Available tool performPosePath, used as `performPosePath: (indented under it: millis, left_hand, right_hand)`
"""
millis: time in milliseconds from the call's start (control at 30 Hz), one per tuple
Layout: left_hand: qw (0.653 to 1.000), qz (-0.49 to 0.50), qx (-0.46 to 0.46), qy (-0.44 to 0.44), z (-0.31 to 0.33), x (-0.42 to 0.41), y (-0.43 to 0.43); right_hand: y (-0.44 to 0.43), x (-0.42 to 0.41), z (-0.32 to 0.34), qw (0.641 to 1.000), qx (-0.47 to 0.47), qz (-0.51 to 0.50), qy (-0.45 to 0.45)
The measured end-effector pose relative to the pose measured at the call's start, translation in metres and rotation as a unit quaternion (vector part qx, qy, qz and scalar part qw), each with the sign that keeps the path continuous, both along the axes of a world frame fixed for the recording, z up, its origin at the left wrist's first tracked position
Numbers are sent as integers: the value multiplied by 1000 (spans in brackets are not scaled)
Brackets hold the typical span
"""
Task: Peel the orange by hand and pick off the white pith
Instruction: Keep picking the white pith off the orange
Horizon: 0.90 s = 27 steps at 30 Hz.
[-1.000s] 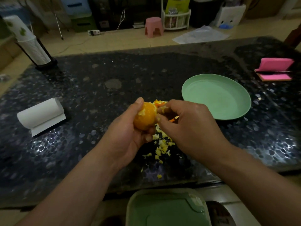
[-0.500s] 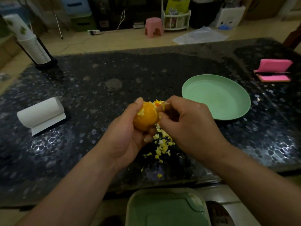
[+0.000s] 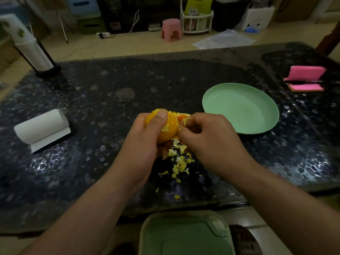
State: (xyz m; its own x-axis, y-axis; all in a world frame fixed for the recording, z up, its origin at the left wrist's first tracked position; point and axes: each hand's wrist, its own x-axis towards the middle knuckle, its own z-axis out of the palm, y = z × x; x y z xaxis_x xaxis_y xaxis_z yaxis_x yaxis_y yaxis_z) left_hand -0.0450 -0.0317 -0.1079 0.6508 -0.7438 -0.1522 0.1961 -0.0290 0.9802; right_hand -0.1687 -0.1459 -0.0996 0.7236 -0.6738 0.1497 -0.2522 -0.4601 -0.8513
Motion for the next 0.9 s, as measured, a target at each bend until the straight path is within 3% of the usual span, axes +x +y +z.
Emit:
performPosePath:
  millis: [133, 300, 467, 900]
  left_hand:
    - [1000, -17, -10, -6, 1, -3, 1]
    - [995, -29, -57, 79, 9, -4, 1]
    - [993, -36, -63, 98, 12, -1, 2]
    - [998, -44, -9, -31, 4, -7, 3]
  right_hand:
    - [-1, 0, -1, 1000, -3, -7, -1]
    - [-3, -8, 6, 999, 32, 18, -19]
    - [1, -11, 14, 998, 56, 17, -22]
    - [0, -12, 14, 1000, 25, -4, 16]
